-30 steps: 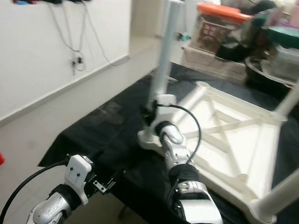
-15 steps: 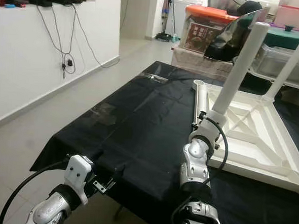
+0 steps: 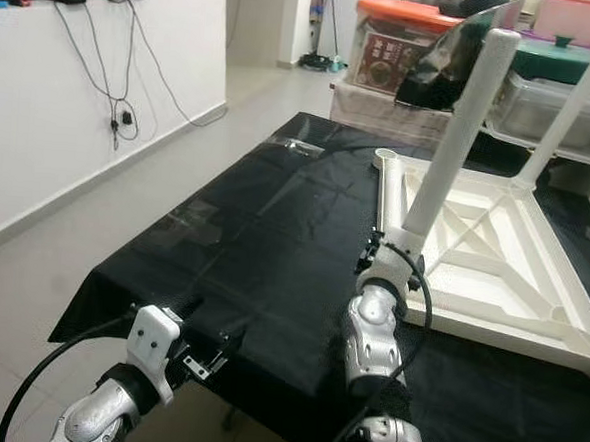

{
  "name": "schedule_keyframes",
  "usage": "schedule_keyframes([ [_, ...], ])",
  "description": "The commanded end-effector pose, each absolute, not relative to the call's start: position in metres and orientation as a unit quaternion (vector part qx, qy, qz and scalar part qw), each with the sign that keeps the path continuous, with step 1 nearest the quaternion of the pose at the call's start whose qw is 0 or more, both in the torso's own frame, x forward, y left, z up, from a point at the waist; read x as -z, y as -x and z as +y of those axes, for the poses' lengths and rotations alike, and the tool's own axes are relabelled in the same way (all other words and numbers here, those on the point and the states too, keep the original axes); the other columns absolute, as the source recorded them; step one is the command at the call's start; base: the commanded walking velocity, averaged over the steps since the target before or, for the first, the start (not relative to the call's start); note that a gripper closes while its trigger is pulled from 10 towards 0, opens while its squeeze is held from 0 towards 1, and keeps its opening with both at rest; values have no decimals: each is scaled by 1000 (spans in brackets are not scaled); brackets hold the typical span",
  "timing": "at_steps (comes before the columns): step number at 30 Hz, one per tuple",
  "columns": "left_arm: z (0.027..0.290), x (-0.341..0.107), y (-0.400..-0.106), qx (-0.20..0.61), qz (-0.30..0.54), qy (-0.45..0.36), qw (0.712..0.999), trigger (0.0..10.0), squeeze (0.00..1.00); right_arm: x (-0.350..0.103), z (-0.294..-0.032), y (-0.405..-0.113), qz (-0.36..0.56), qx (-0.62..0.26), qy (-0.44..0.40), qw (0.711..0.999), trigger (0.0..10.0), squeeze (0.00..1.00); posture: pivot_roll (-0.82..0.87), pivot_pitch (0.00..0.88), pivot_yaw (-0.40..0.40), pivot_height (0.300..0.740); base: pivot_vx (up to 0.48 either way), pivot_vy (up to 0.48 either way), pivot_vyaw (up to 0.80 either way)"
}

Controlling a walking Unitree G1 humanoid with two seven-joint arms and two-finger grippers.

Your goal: Building children table

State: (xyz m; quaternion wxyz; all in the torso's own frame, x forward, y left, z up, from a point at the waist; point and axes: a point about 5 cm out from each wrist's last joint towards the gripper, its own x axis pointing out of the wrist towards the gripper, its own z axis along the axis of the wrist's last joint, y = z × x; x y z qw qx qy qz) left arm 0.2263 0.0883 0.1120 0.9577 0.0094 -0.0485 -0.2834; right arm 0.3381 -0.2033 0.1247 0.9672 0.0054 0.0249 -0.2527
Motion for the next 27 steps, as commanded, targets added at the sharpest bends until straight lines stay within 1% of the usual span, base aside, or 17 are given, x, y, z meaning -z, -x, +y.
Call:
schedule_keyframes([
  [1,87,-113,-224,286,-47,-9,957,10000,0,-125,-205,-333,32,241,1,970,10000,0,170,0,-73,740,0,0,0],
  [2,87,-113,-224,285,-47,-8,957,10000,0,-123,-205,-328,39,230,-1,972,10000,0,166,0,-71,740,0,0,0],
  [5,87,-113,-224,285,-47,-8,957,10000,0,-121,-205,-324,44,223,-3,974,10000,0,166,0,-71,740,0,0,0],
  [8,88,-114,-223,285,-46,-7,957,10000,0,-118,-209,-304,50,197,17,979,10000,0,156,0,-63,740,0,0,0],
  [11,88,-114,-223,285,-46,-6,957,10000,0,-118,-211,-298,52,185,25,981,10000,0,154,0,-62,740,0,0,0],
  [13,88,-114,-223,285,-45,-5,957,10000,0,-112,-213,-288,68,135,28,988,10000,0,145,0,-57,740,0,0,0],
  [14,88,-114,-223,285,-45,-5,957,10000,0,-112,-213,-288,68,135,28,988,10000,0,145,0,-57,740,0,0,0],
  [15,88,-114,-223,285,-45,-4,958,10000,0,-109,-214,-284,76,113,28,990,10000,0,144,0,-56,740,0,0,0],
  [17,88,-114,-223,285,-45,-4,958,10000,0,-109,-214,-284,76,113,28,990,10000,0,144,0,-56,740,0,0,0],
  [18,88,-114,-223,285,-44,-4,958,10000,0,-103,-214,-280,95,74,29,992,10000,0,143,0,-56,740,0,0,0],
  [20,88,-114,-223,285,-44,-4,958,10000,0,-103,-214,-280,95,74,29,992,10000,0,143,0,-56,740,0,0,0],
  [21,88,-114,-223,284,-44,-3,958,10000,0,-101,-211,-278,113,7,27,993,10000,0,139,0,-54,740,0,0,0],
  [22,88,-114,-222,284,-44,-3,958,10000,0,-102,-201,-277,124,-66,14,990,10000,0,141,0,-57,740,0,0,0],
  [23,88,-114,-222,284,-44,-3,958,10000,0,-102,-201,-277,124,-66,14,990,10000,0,141,0,-57,740,0,0,0],
  [24,88,-114,-222,284,-43,-2,958,10000,0,-105,-193,-276,131,-116,5,985,10000,0,144,0,-57,740,0,0,0],
  [26,88,-115,-222,284,-43,-2,958,10000,0,-115,-166,-277,124,-209,-16,970,10000,0,153,0,-62,740,0,0,0],
  [27,88,-115,-222,284,-43,-2,958,10000,0,-115,-166,-277,124,-209,-16,970,10000,0,153,0,-62,740,0,0,0],
])
